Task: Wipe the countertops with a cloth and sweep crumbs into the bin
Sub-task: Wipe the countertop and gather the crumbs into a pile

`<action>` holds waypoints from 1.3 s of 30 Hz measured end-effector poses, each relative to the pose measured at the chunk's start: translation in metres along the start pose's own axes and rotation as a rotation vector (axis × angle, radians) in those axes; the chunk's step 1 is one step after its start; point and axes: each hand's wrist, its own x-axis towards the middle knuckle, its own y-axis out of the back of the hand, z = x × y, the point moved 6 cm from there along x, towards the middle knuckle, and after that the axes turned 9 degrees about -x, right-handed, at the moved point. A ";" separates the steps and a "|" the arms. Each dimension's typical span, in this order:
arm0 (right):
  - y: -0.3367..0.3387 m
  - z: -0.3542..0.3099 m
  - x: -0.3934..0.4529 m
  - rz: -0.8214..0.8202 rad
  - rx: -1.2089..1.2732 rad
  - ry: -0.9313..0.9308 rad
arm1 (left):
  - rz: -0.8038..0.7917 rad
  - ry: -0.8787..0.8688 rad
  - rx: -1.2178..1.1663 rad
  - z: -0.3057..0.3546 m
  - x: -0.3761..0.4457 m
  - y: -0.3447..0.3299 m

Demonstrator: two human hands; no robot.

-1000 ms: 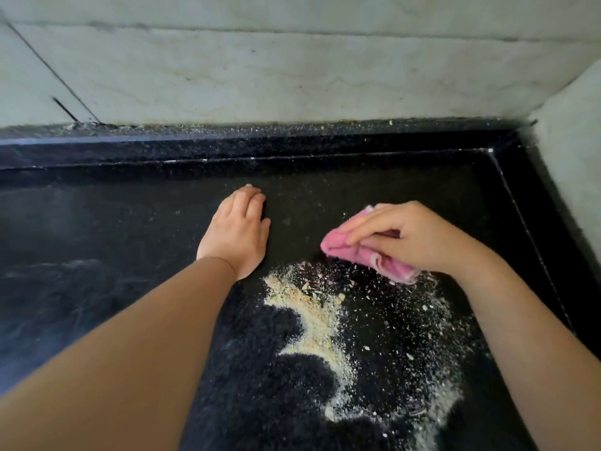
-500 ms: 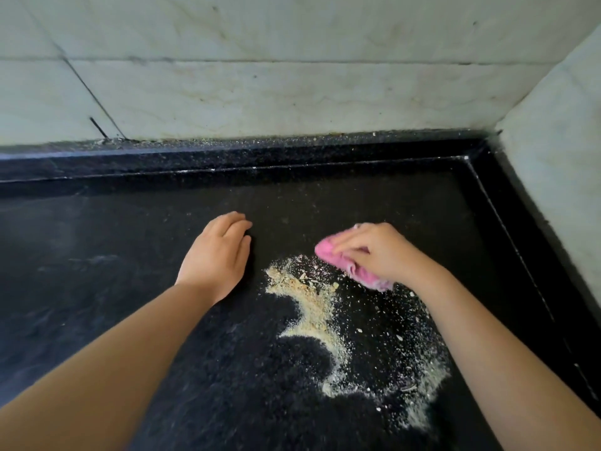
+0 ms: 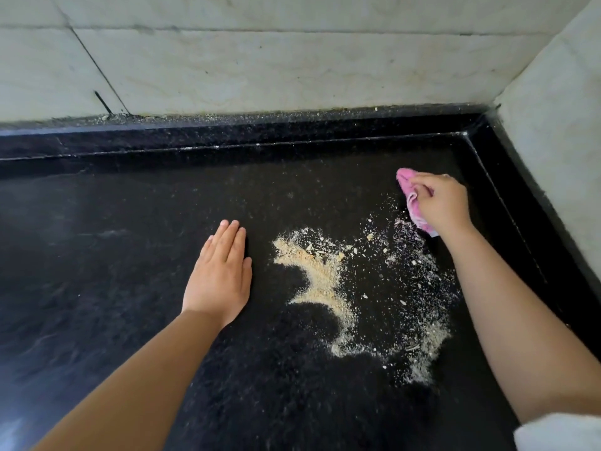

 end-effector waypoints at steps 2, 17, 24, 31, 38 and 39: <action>-0.008 -0.017 -0.020 -0.097 0.004 0.065 | 0.019 -0.001 0.006 -0.001 -0.001 -0.001; -0.003 -0.043 0.015 0.050 0.154 -0.186 | -0.093 0.063 0.082 0.002 0.004 0.000; -0.038 -0.112 -0.061 -0.225 0.151 0.216 | -0.022 0.068 0.053 0.003 0.005 0.005; -0.006 -0.096 0.023 0.018 0.218 -0.009 | -0.183 0.102 0.088 0.000 0.005 0.001; -0.059 -0.146 0.003 -0.092 0.064 0.250 | -0.216 0.125 0.102 -0.001 0.006 0.001; -0.061 -0.151 -0.009 -0.150 0.074 0.298 | -0.222 0.127 0.104 0.000 0.005 0.001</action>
